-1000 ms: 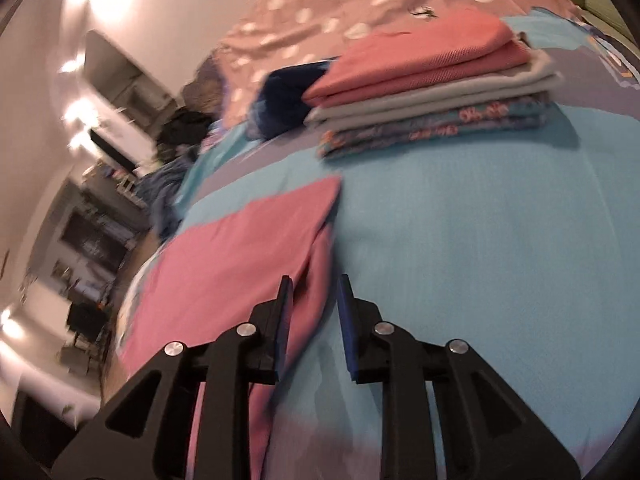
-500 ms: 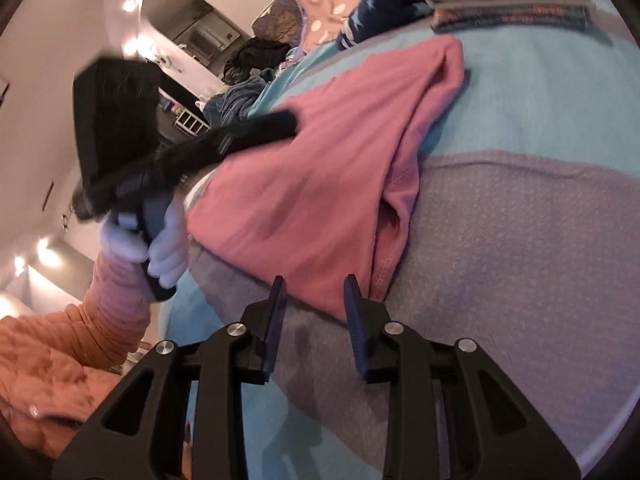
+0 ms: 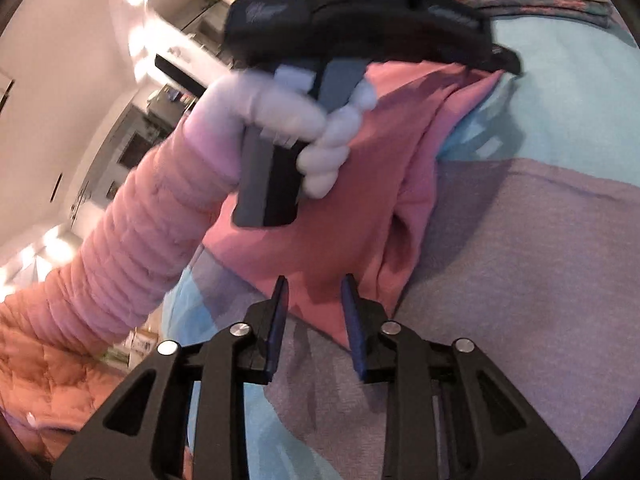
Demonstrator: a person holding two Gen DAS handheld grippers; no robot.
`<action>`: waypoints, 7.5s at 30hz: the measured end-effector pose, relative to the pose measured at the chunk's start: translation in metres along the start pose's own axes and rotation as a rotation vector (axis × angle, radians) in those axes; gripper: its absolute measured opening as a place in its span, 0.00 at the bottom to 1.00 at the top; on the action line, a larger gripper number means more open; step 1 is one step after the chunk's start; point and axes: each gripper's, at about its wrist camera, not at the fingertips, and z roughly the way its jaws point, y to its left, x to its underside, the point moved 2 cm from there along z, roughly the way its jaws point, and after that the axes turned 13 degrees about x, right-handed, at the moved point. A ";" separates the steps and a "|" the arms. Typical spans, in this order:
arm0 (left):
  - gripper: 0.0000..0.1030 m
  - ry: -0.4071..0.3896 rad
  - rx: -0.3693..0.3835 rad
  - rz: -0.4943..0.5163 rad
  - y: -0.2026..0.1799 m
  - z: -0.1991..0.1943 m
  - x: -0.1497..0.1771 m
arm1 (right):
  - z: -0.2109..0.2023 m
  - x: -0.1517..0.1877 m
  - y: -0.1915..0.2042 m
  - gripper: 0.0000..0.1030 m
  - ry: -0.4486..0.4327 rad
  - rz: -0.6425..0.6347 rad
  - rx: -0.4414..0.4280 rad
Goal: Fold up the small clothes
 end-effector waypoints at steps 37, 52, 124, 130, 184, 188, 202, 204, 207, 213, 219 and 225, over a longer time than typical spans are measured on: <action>0.61 -0.185 -0.069 0.125 -0.018 -0.101 0.050 | -0.040 0.021 -0.001 0.37 -0.103 0.082 0.176; 0.15 -0.549 -0.209 -0.186 0.083 -0.376 0.337 | 0.024 -0.038 0.109 0.47 -0.104 -0.126 0.176; 0.20 -0.315 0.202 -0.086 0.131 -0.322 0.359 | 0.291 -0.286 0.239 0.44 0.057 -0.199 0.451; 0.58 -0.462 0.153 -0.191 0.154 -0.350 0.359 | 0.322 -0.243 0.281 0.58 0.242 -0.423 0.606; 0.75 -0.671 0.063 -0.546 0.215 -0.364 0.369 | 0.235 -0.031 0.307 0.73 -0.195 -0.724 0.841; 0.76 -0.681 0.080 -0.555 0.217 -0.365 0.371 | 0.240 -0.033 0.310 0.73 -0.200 -0.714 0.847; 0.80 -0.646 0.258 -0.515 0.237 -0.356 0.336 | 0.245 -0.040 0.309 0.73 -0.194 -0.674 0.844; 0.80 -0.591 0.274 -0.483 0.240 -0.346 0.315 | 0.245 -0.040 0.308 0.73 -0.200 -0.672 0.845; 0.80 -0.530 0.304 -0.451 0.246 -0.335 0.286 | 0.244 -0.041 0.306 0.73 -0.209 -0.667 0.844; 0.77 -0.494 0.282 -0.443 0.259 -0.319 0.247 | 0.244 -0.042 0.304 0.73 -0.203 -0.647 0.831; 0.40 -0.502 0.244 -0.469 0.270 -0.311 0.234 | 0.247 -0.053 0.297 0.73 -0.184 -0.572 0.806; 0.11 -0.488 0.258 -0.574 0.284 -0.306 0.232 | 0.240 -0.057 0.293 0.11 -0.209 -0.504 0.794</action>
